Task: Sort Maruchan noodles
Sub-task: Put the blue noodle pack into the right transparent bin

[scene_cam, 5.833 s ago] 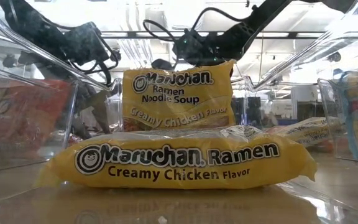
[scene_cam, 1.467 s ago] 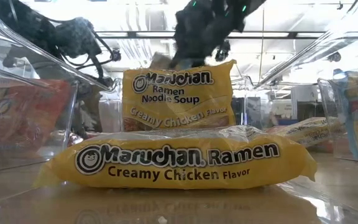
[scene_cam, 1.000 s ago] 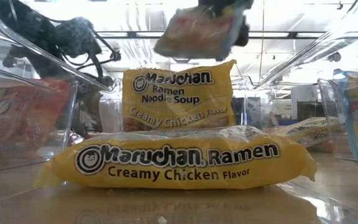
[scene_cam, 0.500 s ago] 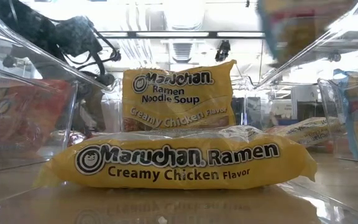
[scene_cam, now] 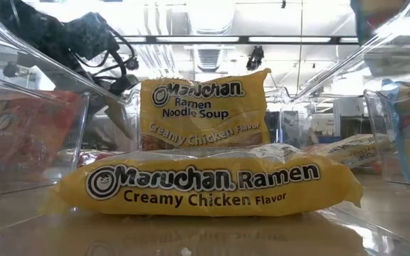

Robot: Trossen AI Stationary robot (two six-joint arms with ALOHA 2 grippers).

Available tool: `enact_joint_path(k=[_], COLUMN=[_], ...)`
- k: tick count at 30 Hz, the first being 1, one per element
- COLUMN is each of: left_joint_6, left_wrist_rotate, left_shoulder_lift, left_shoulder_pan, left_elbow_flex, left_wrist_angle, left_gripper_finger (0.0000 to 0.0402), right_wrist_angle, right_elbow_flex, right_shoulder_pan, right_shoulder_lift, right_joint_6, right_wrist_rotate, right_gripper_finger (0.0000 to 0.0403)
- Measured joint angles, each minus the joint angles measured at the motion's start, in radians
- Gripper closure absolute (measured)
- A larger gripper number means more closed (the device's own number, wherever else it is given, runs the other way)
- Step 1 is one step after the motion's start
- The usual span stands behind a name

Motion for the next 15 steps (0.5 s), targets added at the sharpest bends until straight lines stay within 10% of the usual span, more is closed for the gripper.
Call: enact_joint_path(k=[15], left_joint_6=[-0.026], left_wrist_rotate=[-0.003], left_shoulder_lift=[0.0], left_shoulder_pan=[0.0], left_elbow_flex=[0.0], left_wrist_angle=[0.0], left_gripper_finger=[0.0243], right_wrist_angle=[0.182], right_elbow_flex=[-0.296], right_shoulder_pan=[0.041], right_shoulder_lift=[-0.05], right_joint_6=[-0.056], right_wrist_rotate=[-0.041], right_gripper_finger=[0.0294])
